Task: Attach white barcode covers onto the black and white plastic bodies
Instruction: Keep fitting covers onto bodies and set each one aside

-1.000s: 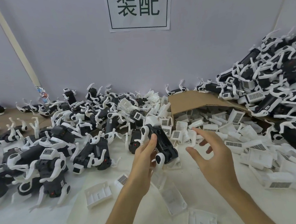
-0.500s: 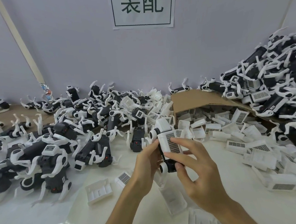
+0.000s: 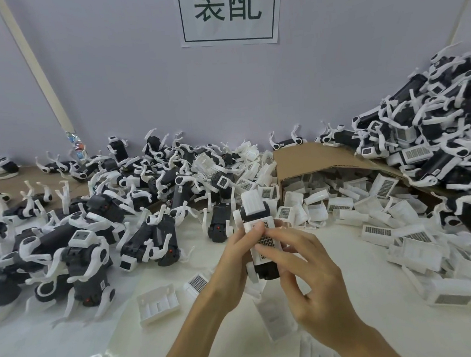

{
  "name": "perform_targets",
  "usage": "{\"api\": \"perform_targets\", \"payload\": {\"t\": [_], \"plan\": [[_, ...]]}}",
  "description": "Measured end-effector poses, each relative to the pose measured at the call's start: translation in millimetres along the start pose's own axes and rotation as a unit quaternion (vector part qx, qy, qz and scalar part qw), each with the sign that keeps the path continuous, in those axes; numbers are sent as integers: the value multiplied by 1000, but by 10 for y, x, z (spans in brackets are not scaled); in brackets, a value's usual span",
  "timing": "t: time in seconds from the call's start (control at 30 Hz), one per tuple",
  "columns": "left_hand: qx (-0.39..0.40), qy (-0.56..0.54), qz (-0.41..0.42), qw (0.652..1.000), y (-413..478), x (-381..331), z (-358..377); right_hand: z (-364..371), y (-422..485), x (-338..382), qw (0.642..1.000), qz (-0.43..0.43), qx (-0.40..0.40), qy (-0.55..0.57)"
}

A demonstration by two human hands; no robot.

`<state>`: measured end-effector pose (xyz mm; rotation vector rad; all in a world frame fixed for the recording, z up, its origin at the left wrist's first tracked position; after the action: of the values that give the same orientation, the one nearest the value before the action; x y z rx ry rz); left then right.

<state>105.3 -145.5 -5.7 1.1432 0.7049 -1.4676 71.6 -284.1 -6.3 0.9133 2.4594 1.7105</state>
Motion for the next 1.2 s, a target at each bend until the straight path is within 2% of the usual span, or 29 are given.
{"api": "perform_targets", "payload": {"t": [0.13, 0.3, 0.6, 0.83, 1.07, 1.2], "plan": [[-4, 16, 0, 1000, 15, -17, 5, -70, 35, -52, 994, 74, -69, 38], [-4, 32, -17, 999, 5, 33, 13, -45, 36, -101, 967, 224, -19, 120], [26, 65, -8, 997, -7, 24, 48, -21, 12, -93, 950, 268, -14, 158], [38, 59, -12, 997, 22, 65, 69, 47, 2, -149, 893, 354, 1, 279], [24, 22, -49, 998, 50, 103, 24, -10, 13, -166, 893, 350, -3, 283], [42, 19, -43, 998, 35, 70, 47, -16, 26, -164, 893, 354, -7, 277]]}}
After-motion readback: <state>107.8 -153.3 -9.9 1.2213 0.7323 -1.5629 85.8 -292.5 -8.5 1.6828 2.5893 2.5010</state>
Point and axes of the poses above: each hand's wrist, its own y-axis towards the middle knuckle, its own z-axis out of the palm, x = y × z, the point moved 2 cm from there along y, towards the middle knuckle, and after that the axes turned 1 degree about -x, right-handed, at the moved point
